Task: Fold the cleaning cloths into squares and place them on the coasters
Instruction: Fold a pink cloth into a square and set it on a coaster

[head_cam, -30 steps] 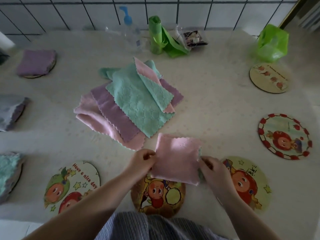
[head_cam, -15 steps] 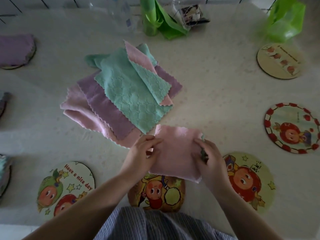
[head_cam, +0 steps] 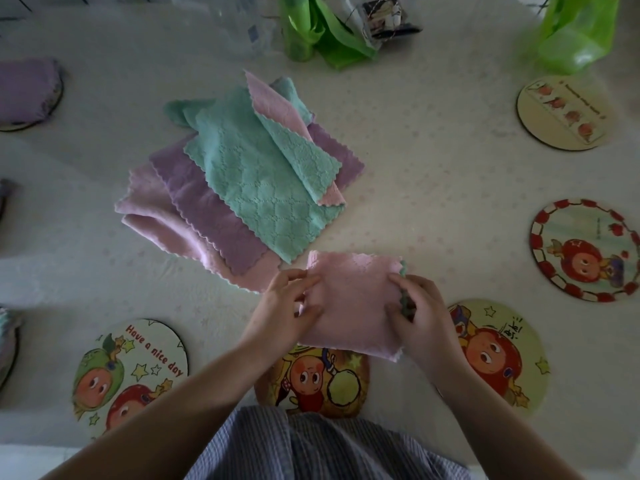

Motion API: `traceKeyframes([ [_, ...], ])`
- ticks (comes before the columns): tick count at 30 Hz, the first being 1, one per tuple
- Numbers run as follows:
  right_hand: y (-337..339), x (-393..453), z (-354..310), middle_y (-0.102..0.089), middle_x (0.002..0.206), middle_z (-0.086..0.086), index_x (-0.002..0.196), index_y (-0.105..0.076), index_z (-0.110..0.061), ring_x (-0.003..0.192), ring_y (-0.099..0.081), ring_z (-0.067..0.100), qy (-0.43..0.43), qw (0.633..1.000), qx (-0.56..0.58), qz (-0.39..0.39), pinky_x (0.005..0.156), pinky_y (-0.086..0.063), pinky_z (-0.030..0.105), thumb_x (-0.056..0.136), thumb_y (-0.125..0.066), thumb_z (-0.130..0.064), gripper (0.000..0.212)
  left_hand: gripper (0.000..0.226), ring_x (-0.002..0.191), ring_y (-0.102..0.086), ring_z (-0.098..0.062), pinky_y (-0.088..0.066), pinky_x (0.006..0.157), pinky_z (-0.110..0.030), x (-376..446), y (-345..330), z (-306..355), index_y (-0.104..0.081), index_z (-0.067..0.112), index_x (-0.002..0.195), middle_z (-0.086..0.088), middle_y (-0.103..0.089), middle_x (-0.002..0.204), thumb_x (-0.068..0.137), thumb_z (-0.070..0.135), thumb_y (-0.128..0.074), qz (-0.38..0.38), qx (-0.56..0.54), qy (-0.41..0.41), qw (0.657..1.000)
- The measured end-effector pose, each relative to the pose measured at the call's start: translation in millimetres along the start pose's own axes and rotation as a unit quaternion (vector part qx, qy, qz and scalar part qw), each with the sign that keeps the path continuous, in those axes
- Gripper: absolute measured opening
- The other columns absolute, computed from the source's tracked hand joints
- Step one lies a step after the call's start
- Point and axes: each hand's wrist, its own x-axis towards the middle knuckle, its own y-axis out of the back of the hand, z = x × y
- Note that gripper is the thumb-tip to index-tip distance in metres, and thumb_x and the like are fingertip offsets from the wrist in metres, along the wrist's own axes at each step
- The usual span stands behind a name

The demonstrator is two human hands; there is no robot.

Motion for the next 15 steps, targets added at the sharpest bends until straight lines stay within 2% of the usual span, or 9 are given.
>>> traceKeyframes([
  [2, -1, -3, -2, -0.037, 0.137, 0.002, 0.131, -0.049, -0.016, 0.121, -0.035, 0.009, 0.009, 0.999, -0.034, 0.017, 0.101, -0.035, 0.017, 0.086, -0.06, -0.012, 0.047, 0.052, 0.12, -0.041, -0.013, -0.038, 0.103, -0.033, -2, -1, -1, -0.049, 0.025, 0.133, 0.003, -0.036, 0.137, 0.083, 0.02, -0.064, 0.028, 0.068, -0.034, 0.997],
  [3, -1, -4, -3, -0.032, 0.143, 0.005, 0.131, -0.049, -0.015, 0.129, -0.03, 0.015, 0.024, 0.997, -0.074, 0.027, 0.105, -0.031, 0.029, 0.085, -0.06, -0.011, 0.048, 0.053, 0.126, -0.035, -0.018, -0.034, 0.105, -0.036, -3, -2, 0, -0.048, 0.024, 0.134, 0.0, -0.034, 0.142, 0.083, 0.017, -0.061, 0.039, 0.111, -0.068, 0.991],
  [5, -3, -6, -6, -0.028, 0.148, 0.01, 0.131, -0.049, -0.013, 0.135, -0.018, 0.022, 0.081, 0.985, -0.149, 0.038, 0.106, -0.024, 0.042, 0.084, -0.059, -0.016, 0.048, 0.049, 0.135, -0.027, -0.024, -0.028, 0.109, -0.045, -2, -6, 6, -0.049, 0.021, 0.132, -0.006, -0.034, 0.145, 0.084, 0.02, -0.052, 0.034, 0.186, -0.15, 0.971],
  [7, -9, -7, -12, -0.028, 0.149, 0.011, 0.132, -0.046, -0.012, 0.138, -0.012, 0.022, 0.126, 0.973, -0.195, 0.006, 0.108, -0.017, 0.047, 0.091, -0.042, -0.039, 0.05, 0.049, 0.14, -0.019, -0.023, -0.019, 0.113, -0.05, 1, -14, 11, -0.045, 0.017, 0.135, -0.007, -0.034, 0.148, 0.088, 0.033, -0.039, -0.005, 0.247, -0.204, 0.947],
  [9, -17, -5, -12, -0.027, 0.15, 0.01, 0.137, -0.038, -0.015, 0.141, -0.01, 0.022, 0.15, 0.957, -0.245, -0.041, 0.109, -0.015, 0.054, 0.093, -0.019, -0.054, 0.062, 0.058, 0.143, -0.005, -0.02, -0.013, 0.114, -0.052, 6, -21, 7, -0.031, 0.018, 0.143, -0.005, -0.023, 0.153, 0.092, 0.047, -0.029, -0.043, 0.293, -0.202, 0.934],
  [12, -22, -2, 1, -0.023, 0.153, 0.009, 0.143, -0.027, -0.021, 0.142, -0.008, 0.023, 0.139, 0.933, -0.32, -0.086, 0.109, -0.014, 0.059, 0.092, -0.016, -0.06, 0.064, 0.066, 0.143, 0.005, -0.018, -0.005, 0.114, -0.055, 12, -22, -9, -0.012, 0.027, 0.147, -0.003, -0.005, 0.156, 0.09, 0.06, -0.021, -0.064, 0.34, -0.194, 0.918],
  [15, -13, -2, 13, -0.008, 0.156, 0.005, 0.146, -0.014, -0.026, 0.142, 0.002, 0.02, 0.122, 0.922, -0.352, -0.1, 0.11, -0.001, 0.057, 0.09, -0.011, -0.065, 0.069, 0.07, 0.142, 0.009, -0.019, -0.004, 0.113, -0.056, 17, -14, -17, -0.002, 0.03, 0.146, -0.007, 0.002, 0.155, 0.087, 0.068, -0.014, -0.079, 0.373, -0.194, 0.904],
])
